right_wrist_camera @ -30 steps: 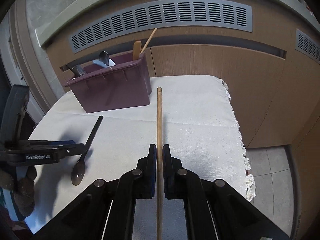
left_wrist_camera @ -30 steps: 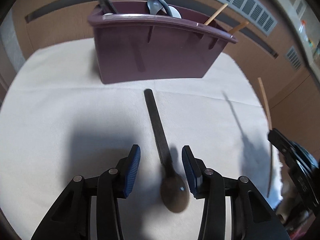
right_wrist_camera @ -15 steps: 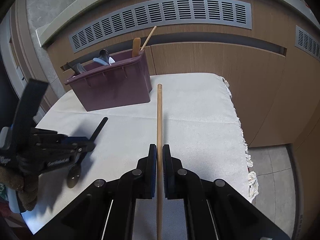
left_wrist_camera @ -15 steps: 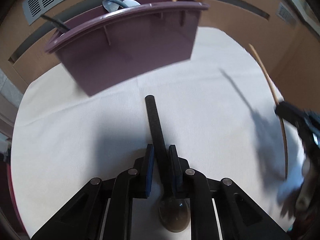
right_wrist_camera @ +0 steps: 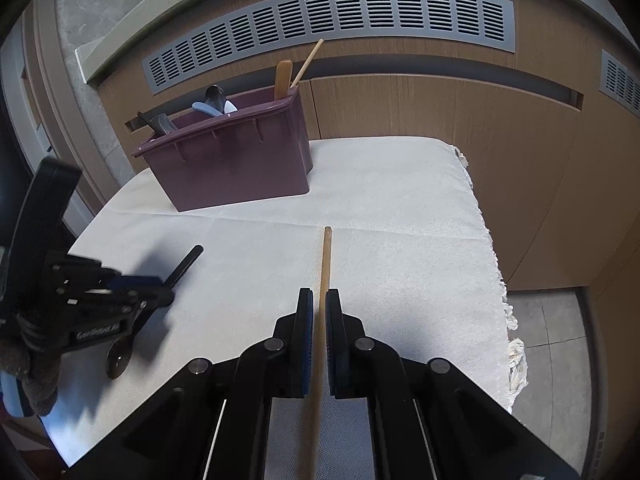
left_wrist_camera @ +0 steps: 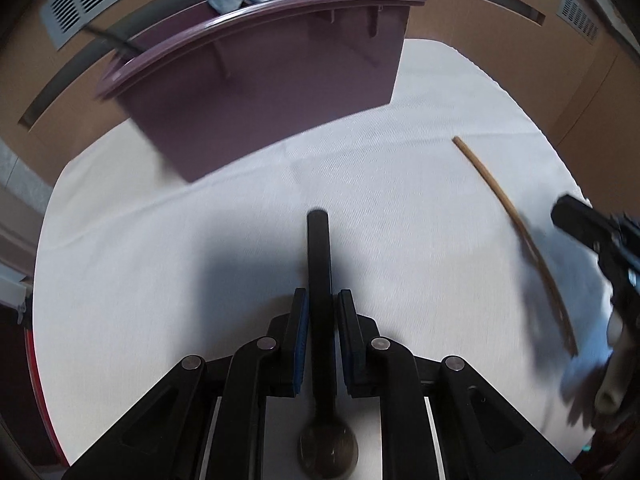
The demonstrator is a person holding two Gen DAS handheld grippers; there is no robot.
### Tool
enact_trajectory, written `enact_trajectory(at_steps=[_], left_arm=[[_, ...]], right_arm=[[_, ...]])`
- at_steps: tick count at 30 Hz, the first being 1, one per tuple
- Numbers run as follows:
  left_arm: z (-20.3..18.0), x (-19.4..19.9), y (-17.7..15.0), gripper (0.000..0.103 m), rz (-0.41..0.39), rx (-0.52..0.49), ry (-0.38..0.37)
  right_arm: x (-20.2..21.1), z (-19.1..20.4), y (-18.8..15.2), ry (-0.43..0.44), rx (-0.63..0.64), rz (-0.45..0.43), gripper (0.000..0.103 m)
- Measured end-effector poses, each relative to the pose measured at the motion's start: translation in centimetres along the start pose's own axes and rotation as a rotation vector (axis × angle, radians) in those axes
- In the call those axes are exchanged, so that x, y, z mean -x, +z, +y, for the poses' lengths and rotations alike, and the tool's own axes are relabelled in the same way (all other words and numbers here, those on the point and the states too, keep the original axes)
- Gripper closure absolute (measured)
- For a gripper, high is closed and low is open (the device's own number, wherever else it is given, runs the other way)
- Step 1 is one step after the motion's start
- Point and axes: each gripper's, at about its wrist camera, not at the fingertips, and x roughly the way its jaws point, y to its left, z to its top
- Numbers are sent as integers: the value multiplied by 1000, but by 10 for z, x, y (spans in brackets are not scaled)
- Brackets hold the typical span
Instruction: Organize utensils
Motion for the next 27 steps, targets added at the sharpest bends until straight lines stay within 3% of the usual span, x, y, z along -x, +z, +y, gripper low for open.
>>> enact_trajectory(at_steps=[8,12,16,20,27], left_arm=[[18,-7,16,89,50,53,-61],[36,2,0,91,-21,104,-101],[58,23,-22,91,-144,195,-163],[82,49,-43,91,-277,263,-164],[85,73,-76,91,-365,320,-202]], right_arm=[[-3,-3,1,30,14,44,96],[1,-7,9,49,18,57,94],[-12,0,22,60,68,136,93],[-35,11,35,17,102,192,93],[-63,12,37,-42,77,244,93]])
